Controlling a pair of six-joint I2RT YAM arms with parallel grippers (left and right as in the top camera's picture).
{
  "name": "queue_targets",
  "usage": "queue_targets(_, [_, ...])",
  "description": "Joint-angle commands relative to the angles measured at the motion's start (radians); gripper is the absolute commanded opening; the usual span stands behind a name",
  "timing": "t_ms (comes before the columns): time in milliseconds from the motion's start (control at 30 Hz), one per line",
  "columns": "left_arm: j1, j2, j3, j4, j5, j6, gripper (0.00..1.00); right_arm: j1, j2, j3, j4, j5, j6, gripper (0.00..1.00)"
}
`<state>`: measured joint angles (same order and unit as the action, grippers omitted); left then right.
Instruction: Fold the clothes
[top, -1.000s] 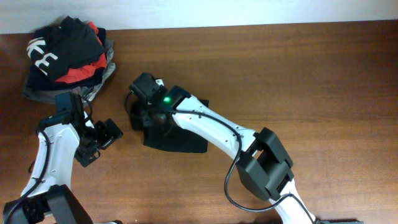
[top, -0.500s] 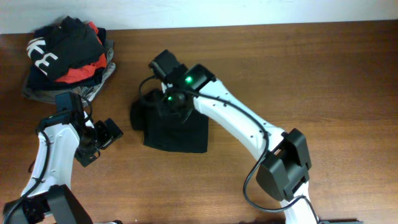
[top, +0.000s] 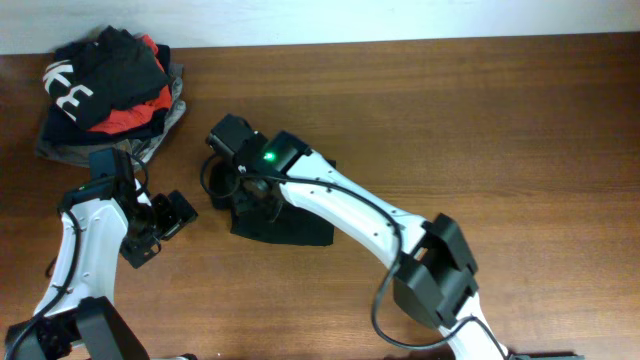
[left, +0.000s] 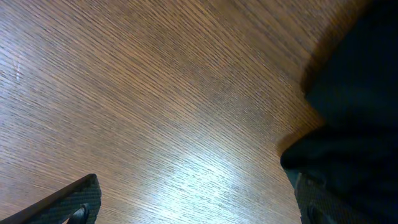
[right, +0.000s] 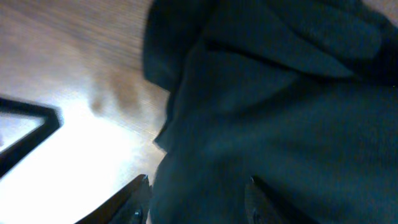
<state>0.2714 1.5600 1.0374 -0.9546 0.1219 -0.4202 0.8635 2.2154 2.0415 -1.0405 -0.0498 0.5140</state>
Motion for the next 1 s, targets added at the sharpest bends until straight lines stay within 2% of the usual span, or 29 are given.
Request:
queue_targets(0, [0.022,-0.011,-0.01,-0.005,-0.041,0.001,0.99,0.019,0.051,0.01,0.019,0.029,0.039,0.53])
queue_targets(333, [0.156,-0.011,-0.01,-0.028,-0.04,-0.029,0.99,0.025,0.082,0.01,0.066,0.029,0.068,0.54])
queue_targets(733, [0.16,-0.011,-0.01,-0.028,-0.04,-0.029,0.99,0.04,0.14,0.01,0.087,0.029,0.072,0.53])
queue_targets(800, [0.159,-0.011,-0.01,-0.028,-0.04,-0.029,0.99,0.038,0.15,0.01,0.082,0.042,0.076,0.45])
queue_targets(833, [0.159,-0.011,-0.01,-0.03,-0.04,-0.029,0.99,0.033,0.152,0.01,0.076,0.06,0.087,0.36])
queue_targets(967, [0.16,-0.011,-0.016,-0.031,-0.04,-0.029,0.99,0.019,0.151,0.02,0.047,0.112,0.097,0.11])
